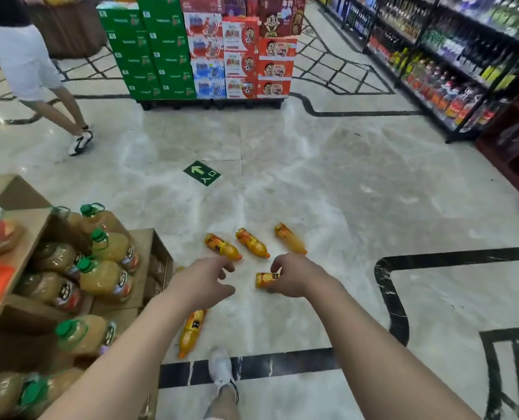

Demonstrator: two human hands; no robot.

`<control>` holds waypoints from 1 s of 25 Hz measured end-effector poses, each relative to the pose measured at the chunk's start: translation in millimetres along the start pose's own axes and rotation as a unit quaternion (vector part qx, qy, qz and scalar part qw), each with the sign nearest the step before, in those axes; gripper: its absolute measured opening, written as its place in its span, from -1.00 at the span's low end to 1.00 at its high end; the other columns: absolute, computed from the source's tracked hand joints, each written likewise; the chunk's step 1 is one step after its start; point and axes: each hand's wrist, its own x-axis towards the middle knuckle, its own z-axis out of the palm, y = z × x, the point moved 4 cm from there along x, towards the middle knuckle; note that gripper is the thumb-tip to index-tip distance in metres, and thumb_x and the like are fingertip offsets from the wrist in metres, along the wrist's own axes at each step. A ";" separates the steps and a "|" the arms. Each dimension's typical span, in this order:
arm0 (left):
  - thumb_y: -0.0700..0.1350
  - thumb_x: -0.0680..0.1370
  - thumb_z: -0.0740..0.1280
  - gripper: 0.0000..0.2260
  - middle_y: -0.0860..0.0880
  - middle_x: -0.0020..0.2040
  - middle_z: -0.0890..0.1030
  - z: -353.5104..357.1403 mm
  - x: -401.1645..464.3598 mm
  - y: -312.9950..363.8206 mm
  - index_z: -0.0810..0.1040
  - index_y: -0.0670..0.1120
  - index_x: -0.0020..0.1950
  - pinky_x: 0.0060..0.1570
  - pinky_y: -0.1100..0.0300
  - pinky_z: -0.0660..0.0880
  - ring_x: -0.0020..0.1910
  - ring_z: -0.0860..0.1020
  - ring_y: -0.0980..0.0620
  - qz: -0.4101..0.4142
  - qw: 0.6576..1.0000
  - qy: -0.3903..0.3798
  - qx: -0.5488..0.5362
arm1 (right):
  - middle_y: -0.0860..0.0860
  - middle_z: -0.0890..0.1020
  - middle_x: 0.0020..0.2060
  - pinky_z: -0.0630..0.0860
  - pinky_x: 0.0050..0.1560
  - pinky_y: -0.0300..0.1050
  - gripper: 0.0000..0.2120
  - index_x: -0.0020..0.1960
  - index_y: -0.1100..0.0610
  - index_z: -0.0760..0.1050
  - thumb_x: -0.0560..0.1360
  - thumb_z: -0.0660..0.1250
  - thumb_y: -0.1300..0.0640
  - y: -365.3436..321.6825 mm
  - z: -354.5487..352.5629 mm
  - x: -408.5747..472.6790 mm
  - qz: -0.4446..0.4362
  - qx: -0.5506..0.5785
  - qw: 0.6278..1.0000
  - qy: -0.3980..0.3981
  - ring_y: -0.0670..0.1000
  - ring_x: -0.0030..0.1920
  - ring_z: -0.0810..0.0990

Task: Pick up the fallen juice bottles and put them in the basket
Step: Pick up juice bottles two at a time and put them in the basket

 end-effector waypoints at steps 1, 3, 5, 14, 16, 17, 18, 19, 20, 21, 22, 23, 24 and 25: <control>0.10 0.51 0.42 -0.60 0.17 0.15 0.56 -0.4 23.0 -3.2 0.50 0.18 0.34 -0.07 0.15 0.49 0.06 0.57 0.11 -0.002 1.000 -0.005 0.000 | -0.05 0.58 0.21 0.56 0.04 -0.02 -0.48 0.33 -0.07 0.53 0.41 0.45 -0.20 1.7 -4.7 21.7 0.003 -0.001 1.000 -0.003 0.02 0.13 0.60; 0.12 0.50 0.41 -0.60 0.19 0.13 0.56 0.1 73.1 -8.8 0.51 0.19 0.34 -0.04 0.12 0.51 0.07 0.57 0.11 -0.005 1.000 -0.022 0.002 | -0.04 0.56 0.22 0.56 0.03 -0.03 -0.51 0.32 -0.07 0.53 0.44 0.44 -0.16 9.2 -12.4 64.4 0.021 0.004 1.000 -0.006 0.03 0.14 0.59; 0.12 0.50 0.41 -0.60 0.19 0.12 0.56 2.0 131.4 -15.6 0.51 0.18 0.34 0.01 0.10 0.54 0.06 0.55 0.10 -0.004 0.999 -0.047 0.007 | -0.02 0.54 0.23 0.54 0.03 -0.04 -0.54 0.35 -0.06 0.51 0.47 0.40 -0.10 22.1 -17.6 111.0 0.044 0.009 0.999 -0.007 0.06 0.17 0.58; 0.10 0.53 0.40 -0.64 0.13 0.18 0.60 62.0 359.4 -51.3 0.49 0.17 0.32 0.07 0.05 0.55 0.15 0.56 0.03 -0.048 0.990 -0.134 0.011 | 0.00 0.56 0.22 0.53 0.09 -0.01 -0.59 0.31 0.01 0.52 0.47 0.39 0.00 78.1 31.9 319.1 0.096 -0.008 0.990 -0.102 0.10 0.23 0.55; 0.08 0.53 0.40 -0.64 0.11 0.19 0.59 96.4 408.8 -63.2 0.49 0.16 0.32 0.01 0.07 0.52 0.14 0.56 0.02 -0.066 0.987 -0.148 0.005 | 0.02 0.55 0.25 0.53 0.12 0.01 -0.58 0.32 0.02 0.52 0.48 0.40 0.00 96.8 57.6 373.8 0.093 -0.022 0.987 -0.126 0.11 0.26 0.54; 0.07 0.54 0.40 -0.64 0.11 0.19 0.58 116.7 433.2 -71.3 0.49 0.16 0.32 -0.02 0.09 0.49 0.14 0.55 0.02 -0.077 0.985 -0.153 -0.002 | 0.03 0.54 0.27 0.52 0.16 0.02 -0.56 0.34 0.01 0.49 0.48 0.40 -0.01 108.3 73.9 402.5 0.089 -0.032 0.987 -0.133 0.11 0.28 0.53; 0.06 0.54 0.40 -0.65 0.11 0.19 0.58 135.6 454.1 -78.3 0.49 0.16 0.32 -0.03 0.10 0.47 0.14 0.55 0.01 -0.088 0.983 -0.158 -0.006 | 0.03 0.53 0.29 0.51 0.19 0.03 -0.54 0.36 0.01 0.47 0.49 0.40 -0.01 120.4 90.5 427.4 0.085 -0.046 0.986 -0.138 0.12 0.31 0.51; 0.05 0.53 0.40 -0.65 0.11 0.19 0.58 155.5 472.5 -84.9 0.49 0.16 0.31 -0.03 0.10 0.45 0.14 0.55 0.01 -0.099 0.982 -0.162 -0.012 | 0.04 0.52 0.30 0.49 0.21 0.04 -0.53 0.39 0.00 0.44 0.50 0.40 -0.01 133.3 108.6 449.8 0.081 -0.060 0.985 -0.141 0.12 0.33 0.49; 0.05 0.52 0.40 -0.65 0.12 0.18 0.58 180.0 494.4 -93.3 0.49 0.16 0.30 -0.02 0.10 0.46 0.14 0.55 0.01 -0.109 0.980 -0.163 -0.022 | 0.05 0.51 0.31 0.47 0.21 0.04 -0.51 0.40 0.01 0.42 0.50 0.40 -0.01 148.2 131.0 474.9 0.076 -0.076 0.983 -0.147 0.13 0.34 0.48; 0.04 0.51 0.41 -0.65 0.12 0.16 0.59 204.4 515.2 -100.8 0.50 0.16 0.29 0.00 0.09 0.49 0.14 0.56 0.01 -0.117 0.979 -0.163 -0.034 | 0.06 0.50 0.32 0.45 0.20 0.04 -0.50 0.42 0.02 0.40 0.51 0.39 0.00 163.9 154.0 498.7 0.070 -0.094 0.981 -0.154 0.14 0.34 0.47; 0.03 0.50 0.42 -0.65 0.12 0.15 0.60 228.9 532.7 -108.6 0.51 0.16 0.28 0.04 0.08 0.51 0.14 0.56 0.00 -0.125 0.977 -0.165 -0.045 | 0.08 0.49 0.33 0.44 0.19 0.03 -0.49 0.44 0.03 0.37 0.52 0.38 0.00 178.6 178.4 520.5 0.061 -0.116 0.977 -0.167 0.15 0.35 0.45; 0.03 0.50 0.42 -0.65 0.12 0.14 0.60 253.5 547.6 -117.2 0.51 0.16 0.27 0.07 0.07 0.52 0.13 0.56 0.00 -0.138 0.975 -0.164 -0.054 | 0.09 0.47 0.34 0.43 0.19 0.03 -0.48 0.46 0.05 0.35 0.54 0.37 0.00 192.3 204.2 541.7 0.049 -0.141 0.972 -0.181 0.15 0.35 0.43; 0.04 0.50 0.42 -0.66 0.12 0.14 0.60 277.3 561.6 -126.6 0.51 0.16 0.27 0.08 0.06 0.52 0.14 0.56 0.00 -0.152 0.973 -0.162 -0.060 | 0.09 0.45 0.35 0.42 0.18 0.04 -0.46 0.47 0.06 0.32 0.55 0.37 -0.01 204.1 229.4 564.0 0.033 -0.168 0.967 -0.189 0.16 0.36 0.41; 0.04 0.49 0.42 -0.65 0.11 0.15 0.60 302.0 574.6 -136.6 0.51 0.17 0.27 0.08 0.06 0.52 0.15 0.56 0.00 -0.164 0.971 -0.161 -0.066 | 0.10 0.44 0.36 0.41 0.18 0.05 -0.45 0.48 0.07 0.31 0.56 0.37 -0.02 214.8 253.7 585.6 0.017 -0.191 0.962 -0.195 0.16 0.37 0.40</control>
